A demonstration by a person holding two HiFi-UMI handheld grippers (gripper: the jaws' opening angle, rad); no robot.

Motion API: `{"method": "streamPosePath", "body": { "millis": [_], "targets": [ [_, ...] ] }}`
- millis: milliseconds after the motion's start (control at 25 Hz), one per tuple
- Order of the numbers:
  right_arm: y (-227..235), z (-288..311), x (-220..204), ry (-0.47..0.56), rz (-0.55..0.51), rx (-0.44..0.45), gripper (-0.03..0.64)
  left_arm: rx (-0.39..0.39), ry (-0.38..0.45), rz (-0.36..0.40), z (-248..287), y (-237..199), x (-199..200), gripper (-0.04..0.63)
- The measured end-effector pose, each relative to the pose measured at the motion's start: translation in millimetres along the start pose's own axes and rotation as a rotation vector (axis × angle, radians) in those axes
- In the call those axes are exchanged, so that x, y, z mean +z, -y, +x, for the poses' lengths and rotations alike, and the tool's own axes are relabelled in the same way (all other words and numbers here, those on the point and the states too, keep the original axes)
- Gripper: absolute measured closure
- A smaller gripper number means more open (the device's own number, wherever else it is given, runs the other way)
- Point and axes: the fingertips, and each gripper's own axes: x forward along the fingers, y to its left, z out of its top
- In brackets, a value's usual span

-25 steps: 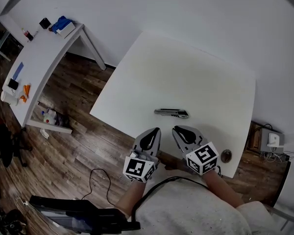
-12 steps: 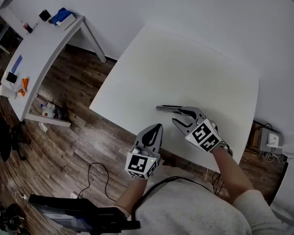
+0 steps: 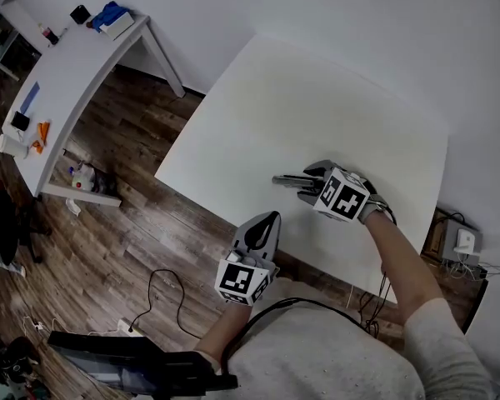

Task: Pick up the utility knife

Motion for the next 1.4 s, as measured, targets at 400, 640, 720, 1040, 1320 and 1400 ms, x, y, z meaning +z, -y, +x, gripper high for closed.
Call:
{"method": "streamPosePath", "body": {
  "millis": [400,640,720,1040,1320,1400],
  "targets": [
    [2.4,11.4,-10.2,-0.095,0.020,0.123,0.419,0.008,0.002,-0.020,-0.8,-2.4,-1.9,0.588],
    [1.5,11.0,-5.6,-0.111,0.032,0.125,0.471,0.002,-0.004,-0.029,2.1,-3.7,-1.2,0.588],
    [0.8,10.9,-4.6,-0.121,0.017,0.124,0.477,0.002,-0.004,-0.028,2.5,-3.2,-1.9,0.588],
    [-2.2,5.1,-8.5,-0.090,0.065,0.080,0.483,0.014,0.000,-0.025,-1.3,-9.0,-0.6,0.588],
    [-13.5,-17.7,-1.4,0.022,0.200,0.060,0.486,0.005,0.011,-0.018,-4.0,-4.4,7.0,0.588],
    [-15.9,-24.6,-0.4,0.052,0.234,0.054,0.486,-0.003,0.015,-0.013,-2.9,-0.8,10.3,0.588]
  ]
}}
